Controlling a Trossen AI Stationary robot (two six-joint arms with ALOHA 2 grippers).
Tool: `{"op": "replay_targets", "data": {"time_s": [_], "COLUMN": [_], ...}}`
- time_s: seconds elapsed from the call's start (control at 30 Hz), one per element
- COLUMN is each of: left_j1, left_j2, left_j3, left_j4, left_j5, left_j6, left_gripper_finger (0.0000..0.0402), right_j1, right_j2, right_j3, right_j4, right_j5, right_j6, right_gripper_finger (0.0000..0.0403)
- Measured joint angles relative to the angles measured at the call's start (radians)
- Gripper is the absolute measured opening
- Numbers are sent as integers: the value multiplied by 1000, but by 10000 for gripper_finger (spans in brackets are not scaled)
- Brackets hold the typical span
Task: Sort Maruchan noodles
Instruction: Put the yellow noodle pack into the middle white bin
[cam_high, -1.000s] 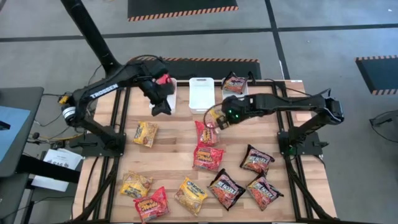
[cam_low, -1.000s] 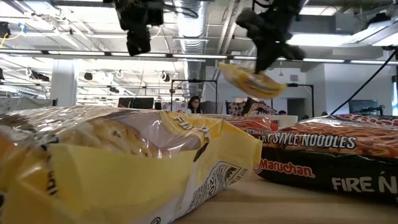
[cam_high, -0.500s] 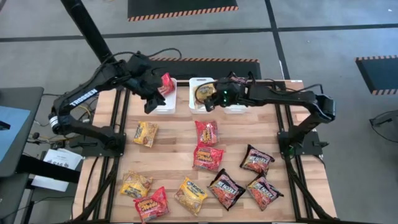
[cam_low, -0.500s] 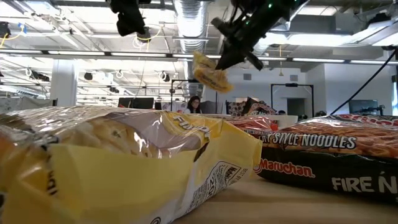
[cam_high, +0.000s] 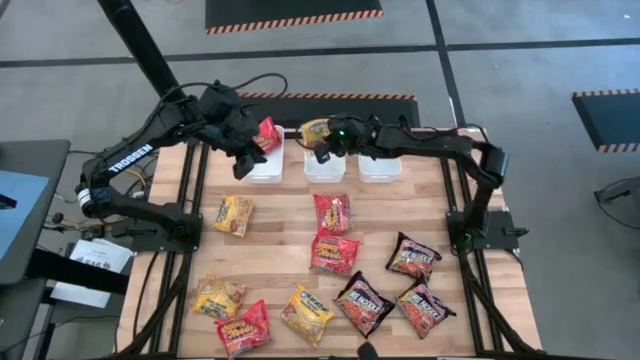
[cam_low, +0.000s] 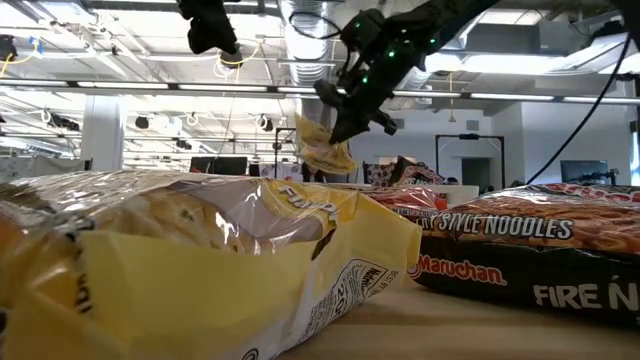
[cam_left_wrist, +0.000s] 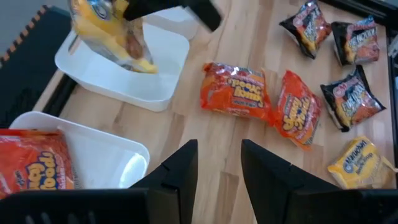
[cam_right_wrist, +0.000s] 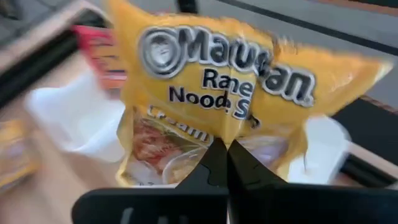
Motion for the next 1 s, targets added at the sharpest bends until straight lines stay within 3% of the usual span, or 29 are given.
{"op": "replay_targets", "data": {"time_s": [0.47, 1.0], "left_j1": [0, 0], "left_j2": [0, 0], "left_j3": [0, 0], "left_j4": [-1, -1], "left_j5": [-119, -119], "left_j6": [7, 8], "left_gripper_finger": [107, 107], "right_j1": [-31, -64], "right_j2": [97, 131], "right_j3": [87, 86], "right_j4": [-59, -46], "right_j5": [126, 102], "right_j6": [31, 26], "right_gripper_finger": [3, 8]}}
